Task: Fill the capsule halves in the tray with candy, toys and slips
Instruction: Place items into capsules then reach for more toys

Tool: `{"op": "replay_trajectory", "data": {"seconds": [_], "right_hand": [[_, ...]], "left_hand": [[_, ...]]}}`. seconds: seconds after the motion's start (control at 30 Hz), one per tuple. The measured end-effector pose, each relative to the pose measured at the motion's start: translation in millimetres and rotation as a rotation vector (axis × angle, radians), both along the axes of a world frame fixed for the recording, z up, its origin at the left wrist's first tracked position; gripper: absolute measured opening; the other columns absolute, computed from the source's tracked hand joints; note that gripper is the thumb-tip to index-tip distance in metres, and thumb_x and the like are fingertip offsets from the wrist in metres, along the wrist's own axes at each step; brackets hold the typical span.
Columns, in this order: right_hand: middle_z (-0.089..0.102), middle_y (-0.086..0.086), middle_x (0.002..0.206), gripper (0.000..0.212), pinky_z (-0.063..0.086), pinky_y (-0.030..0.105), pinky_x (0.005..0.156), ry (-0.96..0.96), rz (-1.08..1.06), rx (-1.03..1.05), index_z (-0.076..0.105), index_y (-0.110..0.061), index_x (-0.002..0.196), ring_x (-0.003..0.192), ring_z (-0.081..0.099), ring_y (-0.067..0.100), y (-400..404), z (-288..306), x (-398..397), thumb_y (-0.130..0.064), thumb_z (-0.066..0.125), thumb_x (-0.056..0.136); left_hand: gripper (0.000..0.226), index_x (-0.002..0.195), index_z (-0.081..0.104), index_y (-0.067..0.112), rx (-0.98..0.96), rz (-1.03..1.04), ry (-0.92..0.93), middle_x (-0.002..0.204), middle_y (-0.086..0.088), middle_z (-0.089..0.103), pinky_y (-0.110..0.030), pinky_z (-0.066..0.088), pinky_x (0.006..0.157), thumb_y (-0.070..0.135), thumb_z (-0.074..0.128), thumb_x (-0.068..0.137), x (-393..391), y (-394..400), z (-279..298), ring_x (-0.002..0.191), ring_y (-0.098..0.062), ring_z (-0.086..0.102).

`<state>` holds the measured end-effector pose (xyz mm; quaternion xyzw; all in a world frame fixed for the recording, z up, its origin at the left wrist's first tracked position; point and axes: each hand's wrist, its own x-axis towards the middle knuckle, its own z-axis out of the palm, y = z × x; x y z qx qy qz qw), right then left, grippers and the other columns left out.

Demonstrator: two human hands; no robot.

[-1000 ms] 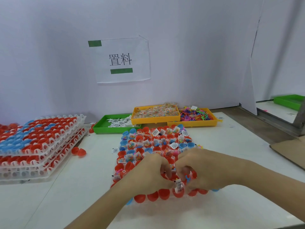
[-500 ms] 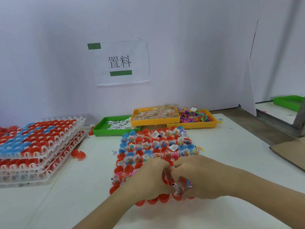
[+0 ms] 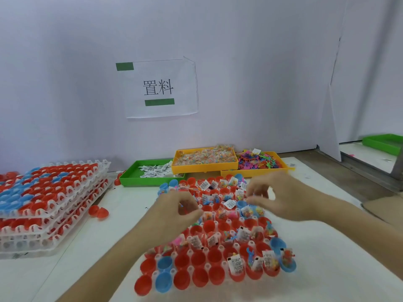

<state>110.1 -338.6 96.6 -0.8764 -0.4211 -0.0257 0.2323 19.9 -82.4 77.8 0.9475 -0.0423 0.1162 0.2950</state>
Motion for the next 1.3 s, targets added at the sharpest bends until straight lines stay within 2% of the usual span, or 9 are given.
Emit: {"op": "replay_trajectory", "data": {"seconds": [0.2,0.33,0.53,0.7,0.8,0.93,1.07,1.17,1.3], "right_hand": [[0.071,-0.006,0.089,0.011,0.044,0.016,0.067,0.000,-0.420,0.357,0.074,-0.020,0.095,0.080,0.063,0.007,-6.0,-34.9,108.9,-0.018,0.063,0.095],[0.072,0.000,0.099,0.021,0.042,0.017,0.065,0.035,-0.649,0.530,0.072,-0.019,0.103,0.086,0.062,0.010,-1.5,-52.0,172.9,-0.008,0.055,0.097],[0.070,0.011,0.117,0.027,0.049,0.034,0.092,0.129,-0.806,0.315,0.070,-0.009,0.119,0.108,0.063,0.026,-4.0,-66.2,230.9,-0.015,0.067,0.092],[0.067,0.012,0.109,0.028,0.046,0.028,0.080,0.158,-0.792,0.162,0.073,-0.012,0.107,0.091,0.058,0.022,8.4,-76.3,244.2,-0.028,0.078,0.085],[0.065,0.010,0.106,0.021,0.051,0.032,0.080,0.140,-0.832,0.187,0.070,-0.016,0.100,0.090,0.060,0.022,12.1,-80.3,248.5,-0.024,0.080,0.083],[0.065,0.006,0.100,0.017,0.046,0.030,0.070,0.155,-0.830,0.254,0.064,-0.022,0.081,0.088,0.060,0.020,10.9,-87.9,255.1,-0.019,0.080,0.082],[0.063,0.001,0.092,0.018,0.042,0.025,0.066,0.166,-0.784,0.280,0.066,-0.023,0.073,0.083,0.057,0.014,4.5,-90.8,261.5,-0.015,0.080,0.082],[0.064,-0.001,0.084,0.019,0.040,0.020,0.058,0.156,-0.735,0.317,0.066,-0.021,0.076,0.075,0.058,0.009,1.0,-90.3,263.9,-0.010,0.081,0.080],[0.063,-0.002,0.079,0.020,0.037,0.015,0.055,0.126,-0.727,0.335,0.066,-0.022,0.091,0.071,0.057,0.005,2.2,-92.1,264.3,-0.007,0.076,0.084]], "left_hand": [[0.015,0.076,0.069,0.026,-0.044,0.058,-0.087,0.073,0.009,0.069,-0.011,0.048,0.059,0.024,0.064,0.090,56.2,15.1,5.7,0.064,-0.002,0.063],[0.015,0.079,0.067,0.025,0.030,0.052,-0.133,0.079,0.011,0.067,-0.008,0.046,0.062,0.022,0.060,0.092,115.2,11.0,8.7,0.073,-0.002,0.062],[0.010,0.093,0.067,0.020,0.011,0.128,-0.123,0.085,0.004,0.063,-0.033,0.054,0.073,0.015,0.058,0.092,202.9,10.3,6.1,0.078,-0.016,0.062],[0.024,0.116,0.067,0.020,0.000,0.168,-0.169,0.087,0.006,0.057,-0.020,0.041,0.066,0.015,0.054,0.098,259.2,4.5,-10.2,0.073,-0.009,0.051],[0.030,0.127,0.063,0.021,0.106,0.115,-0.140,0.112,-0.005,0.057,-0.025,0.039,0.081,0.016,0.052,0.099,284.4,-5.9,-17.3,0.090,-0.017,0.051],[0.039,0.129,0.060,0.022,0.293,0.047,-0.038,0.123,-0.011,0.053,-0.037,0.047,0.092,0.005,0.052,0.095,306.6,-15.7,-22.9,0.112,-0.029,0.054],[0.028,0.102,0.064,0.013,0.222,0.109,-0.068,0.103,-0.011,0.062,-0.035,0.053,0.068,-0.007,0.053,0.087,316.7,-18.5,-23.3,0.079,-0.022,0.061],[0.024,0.103,0.059,0.013,0.130,0.126,-0.093,0.090,-0.008,0.062,-0.029,0.052,0.057,-0.005,0.057,0.088,317.8,-16.1,-24.9,0.068,-0.018,0.060],[0.010,0.099,0.062,0.012,-0.013,0.165,-0.185,0.074,0.009,0.056,-0.008,0.039,0.044,0.006,0.061,0.092,315.1,-9.3,-25.6,0.056,-0.001,0.054]]}}
